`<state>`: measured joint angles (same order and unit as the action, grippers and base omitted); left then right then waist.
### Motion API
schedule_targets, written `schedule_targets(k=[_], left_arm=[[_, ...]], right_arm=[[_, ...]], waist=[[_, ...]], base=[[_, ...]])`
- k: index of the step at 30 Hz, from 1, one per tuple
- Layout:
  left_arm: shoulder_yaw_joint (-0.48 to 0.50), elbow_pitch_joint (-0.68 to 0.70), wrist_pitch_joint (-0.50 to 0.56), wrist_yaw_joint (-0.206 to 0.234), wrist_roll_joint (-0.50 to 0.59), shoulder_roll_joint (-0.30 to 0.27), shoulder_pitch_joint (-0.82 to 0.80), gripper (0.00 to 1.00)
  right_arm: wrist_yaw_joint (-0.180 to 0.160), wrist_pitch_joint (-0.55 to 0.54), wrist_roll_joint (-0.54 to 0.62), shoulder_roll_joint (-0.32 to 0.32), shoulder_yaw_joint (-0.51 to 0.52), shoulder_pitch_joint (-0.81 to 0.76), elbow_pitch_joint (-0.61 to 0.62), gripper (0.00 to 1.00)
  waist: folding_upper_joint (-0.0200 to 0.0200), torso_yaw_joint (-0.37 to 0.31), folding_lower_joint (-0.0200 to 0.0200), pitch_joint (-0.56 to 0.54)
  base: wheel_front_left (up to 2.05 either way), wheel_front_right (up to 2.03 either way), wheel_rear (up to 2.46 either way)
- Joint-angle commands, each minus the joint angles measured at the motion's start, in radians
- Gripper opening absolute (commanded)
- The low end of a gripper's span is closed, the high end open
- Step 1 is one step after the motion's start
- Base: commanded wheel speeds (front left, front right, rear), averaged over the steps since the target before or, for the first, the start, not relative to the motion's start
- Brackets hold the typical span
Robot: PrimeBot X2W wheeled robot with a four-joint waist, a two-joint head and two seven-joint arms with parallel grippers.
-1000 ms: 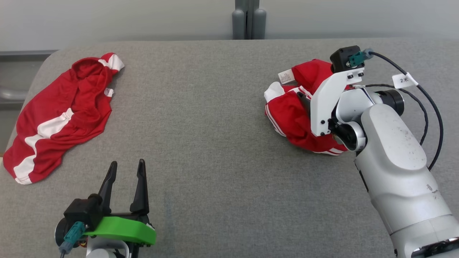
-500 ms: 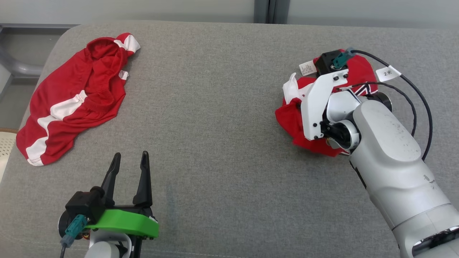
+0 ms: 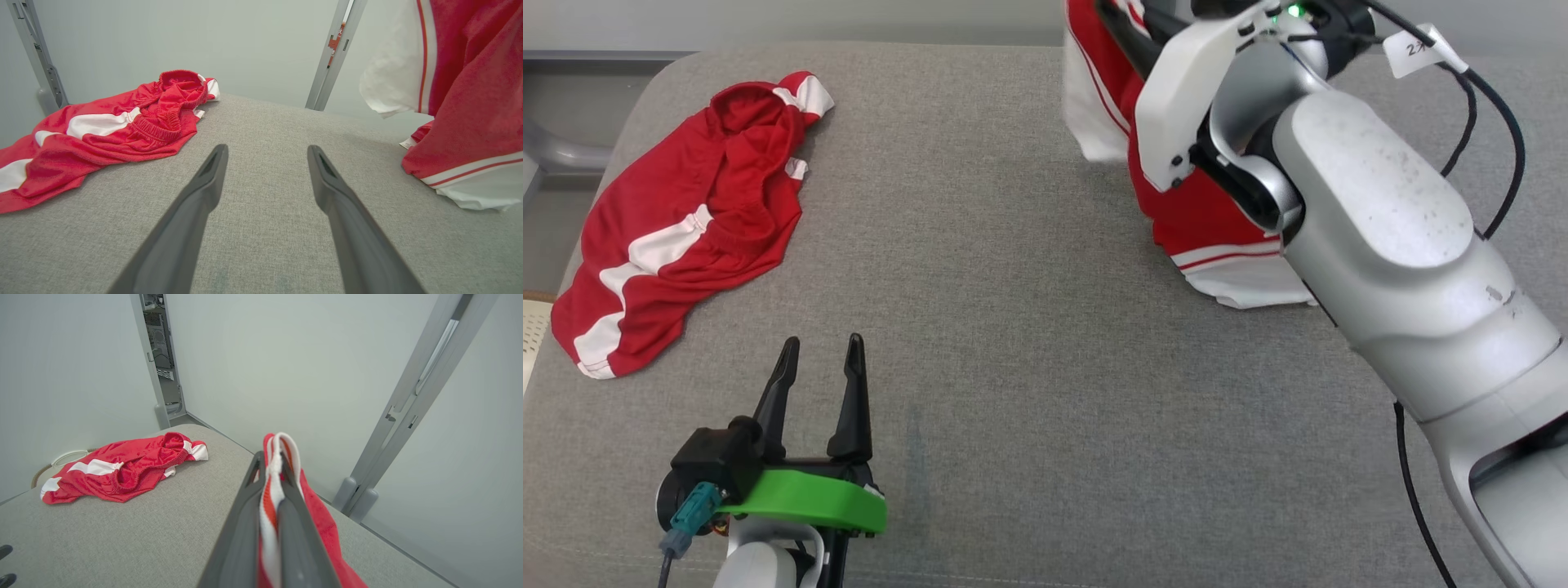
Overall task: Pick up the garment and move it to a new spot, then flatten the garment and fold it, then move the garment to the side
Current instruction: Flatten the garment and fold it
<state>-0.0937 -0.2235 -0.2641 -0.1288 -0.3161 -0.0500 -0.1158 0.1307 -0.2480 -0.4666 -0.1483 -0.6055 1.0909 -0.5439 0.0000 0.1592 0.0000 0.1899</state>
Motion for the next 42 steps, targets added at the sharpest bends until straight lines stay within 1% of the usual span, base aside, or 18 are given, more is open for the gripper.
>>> schedule_targets(k=[1,3,4,5,9,13,16,20,26,29,33,36,39,42], left_arm=[[0.001,0.005,-0.001,-0.003,-0.003,-0.001,-0.016,1.0],[-0.001,0.007,-0.001,-0.002,-0.005,-0.001,-0.019,1.0],[0.0,0.01,-0.001,-0.003,-0.006,-0.001,-0.018,1.0],[0.001,0.01,-0.001,-0.002,-0.006,-0.001,-0.015,1.0],[0.011,0.012,-0.001,-0.002,-0.003,-0.001,-0.004,1.0],[0.018,0.012,-0.001,-0.003,0.008,-0.001,0.007,1.0],[0.022,0.014,-0.001,-0.003,0.011,-0.001,0.012,1.0],[0.012,0.017,-0.001,-0.003,0.01,-0.003,0.013,1.0],[-0.006,0.011,-0.001,-0.003,0.004,-0.005,0.001,1.0],[-0.014,0.009,-0.001,-0.003,0.001,-0.009,-0.008,1.0],[-0.02,0.007,-0.001,-0.003,-0.002,-0.017,-0.016,1.0],[-0.023,0.008,-0.001,-0.003,-0.003,-0.021,-0.026,1.0],[-0.022,0.007,-0.001,-0.003,-0.002,-0.023,-0.029,1.0],[-0.023,0.005,-0.001,-0.003,0.0,-0.021,-0.033,1.0]], right_arm=[[0.0,0.045,-0.006,0.003,-0.014,0.038,0.0,0.0],[0.0,0.116,-0.013,0.014,-0.03,0.097,-0.007,0.0],[0.0,0.173,-0.023,0.024,-0.035,0.145,-0.02,0.0],[0.0,0.199,-0.031,0.03,-0.03,0.17,-0.028,0.0],[0.0,0.254,-0.066,0.059,0.007,0.248,-0.067,0.0],[0.0,0.292,-0.114,0.083,0.065,0.289,-0.072,0.0],[0.0,0.311,-0.092,0.083,0.109,0.289,-0.092,0.0],[0.0,0.304,-0.033,0.032,0.162,0.221,-0.141,0.0],[0.0,0.277,0.067,-0.101,0.191,0.042,-0.218,0.0],[0.0,0.286,0.111,-0.166,0.226,-0.05,-0.275,0.0],[0.0,0.316,0.175,-0.208,0.29,-0.127,-0.351,0.0],[0.0,0.35,0.227,-0.224,0.341,-0.151,-0.398,0.0],[0.0,0.369,0.277,-0.224,0.381,-0.165,-0.434,0.0],[0.0,0.381,0.3,-0.21,0.418,-0.177,-0.461,0.0]], waist=[[0.0,0.003,0.0,0.003],[0.0,0.006,0.0,0.004],[0.0,0.006,0.0,0.002],[0.0,0.005,0.0,0.001],[0.0,-0.003,0.0,-0.006],[0.0,-0.022,0.0,-0.016],[0.0,-0.038,0.0,-0.022],[0.0,-0.057,0.0,-0.018],[0.0,-0.07,0.0,-0.001],[0.0,-0.071,0.0,0.01],[0.0,-0.071,0.0,0.021],[0.0,-0.071,0.0,0.03],[0.0,-0.071,0.0,0.035],[0.0,-0.069,0.0,0.034]], base=[[0.0,0.0,0.0],[0.0,0.0,0.0],[0.0,0.0,0.0],[0.0,0.0,0.0],[0.0,0.0,0.0],[0.0,0.0,0.0],[0.0,0.0,0.0],[0.0,0.0,0.0],[0.0,0.0,0.0],[0.0,0.0,0.0],[0.0,0.0,0.0],[0.0,0.0,0.0],[0.0,0.0,0.0],[0.0,0.0,0.0]])
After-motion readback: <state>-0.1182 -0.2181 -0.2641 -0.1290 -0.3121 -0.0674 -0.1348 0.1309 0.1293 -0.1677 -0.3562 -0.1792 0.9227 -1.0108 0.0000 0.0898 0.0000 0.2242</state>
